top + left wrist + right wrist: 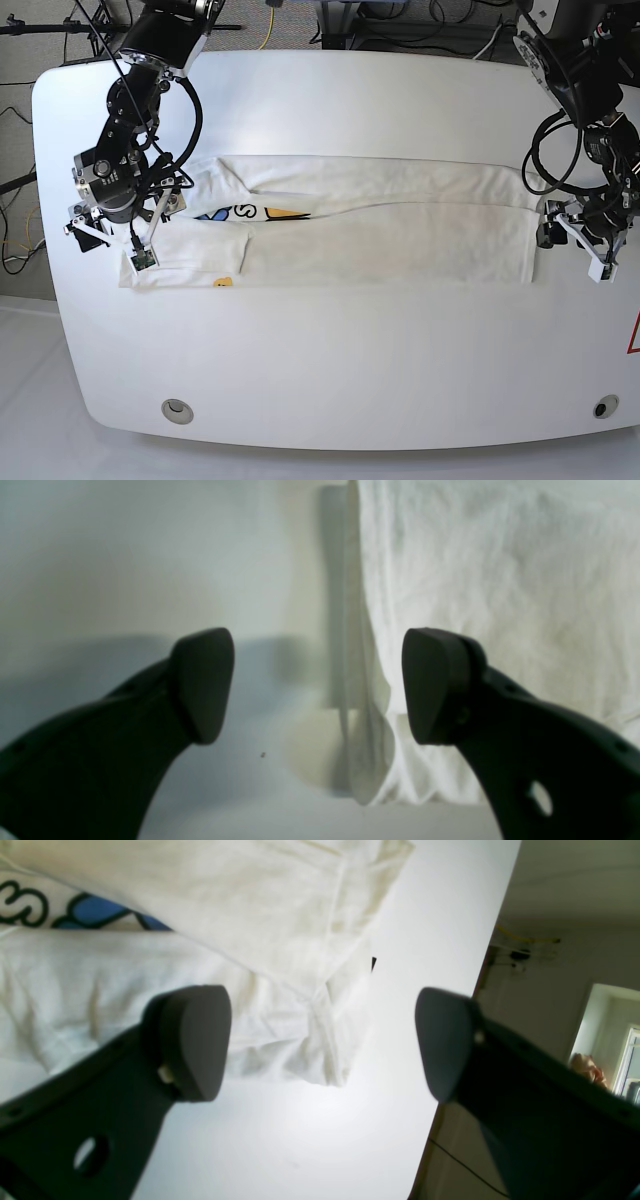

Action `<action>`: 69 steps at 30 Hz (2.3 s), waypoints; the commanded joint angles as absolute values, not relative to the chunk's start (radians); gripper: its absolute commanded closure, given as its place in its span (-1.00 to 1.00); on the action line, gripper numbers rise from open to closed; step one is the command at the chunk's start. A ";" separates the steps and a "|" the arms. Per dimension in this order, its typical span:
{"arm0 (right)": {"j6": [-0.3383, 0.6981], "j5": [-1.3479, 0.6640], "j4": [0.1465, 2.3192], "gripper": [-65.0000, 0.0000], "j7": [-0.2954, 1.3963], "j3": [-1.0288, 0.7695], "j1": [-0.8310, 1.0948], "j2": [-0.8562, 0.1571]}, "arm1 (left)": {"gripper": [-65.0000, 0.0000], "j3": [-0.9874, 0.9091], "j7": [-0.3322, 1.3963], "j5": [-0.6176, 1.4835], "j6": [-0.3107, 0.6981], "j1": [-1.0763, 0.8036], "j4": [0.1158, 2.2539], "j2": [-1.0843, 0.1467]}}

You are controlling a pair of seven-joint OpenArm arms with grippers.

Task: Fold the T-shirt properly
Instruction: 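Lower the left gripper and pinch the shirt's end edge, then lift the pinched edge and carry it toward the right gripper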

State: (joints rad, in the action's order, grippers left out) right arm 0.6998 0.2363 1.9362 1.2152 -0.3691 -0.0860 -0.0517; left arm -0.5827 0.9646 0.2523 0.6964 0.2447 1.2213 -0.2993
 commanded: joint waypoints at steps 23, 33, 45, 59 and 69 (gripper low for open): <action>0.698 0.245 1.951 -0.68 1.204 -0.371 -0.097 -0.054 | -0.55 -0.575 0.925 0.330 0.698 0.258 1.066 -0.259; 0.698 0.248 1.948 -0.68 1.198 -0.374 -0.098 -0.051 | -0.56 -0.550 0.906 0.319 0.698 0.279 1.005 -0.257; 0.698 0.245 1.945 -0.68 1.192 -0.369 -0.091 -0.051 | 0.12 -0.472 0.897 0.297 0.698 0.318 0.982 -0.238; 0.698 0.245 1.946 -0.69 1.191 -0.369 -0.090 -0.049 | -0.29 -0.442 0.889 0.311 0.698 0.306 1.030 -0.218; 0.698 0.245 1.946 -0.68 1.200 -0.374 -0.089 -0.049 | 0.21 -0.449 0.829 0.312 0.698 0.310 1.008 -0.229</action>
State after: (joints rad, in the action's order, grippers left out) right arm 0.7002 0.2401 1.9305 1.2121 -0.3737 -0.0734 -0.0418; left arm -0.4526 0.8173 0.3267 0.7033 0.2962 0.9993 -0.2180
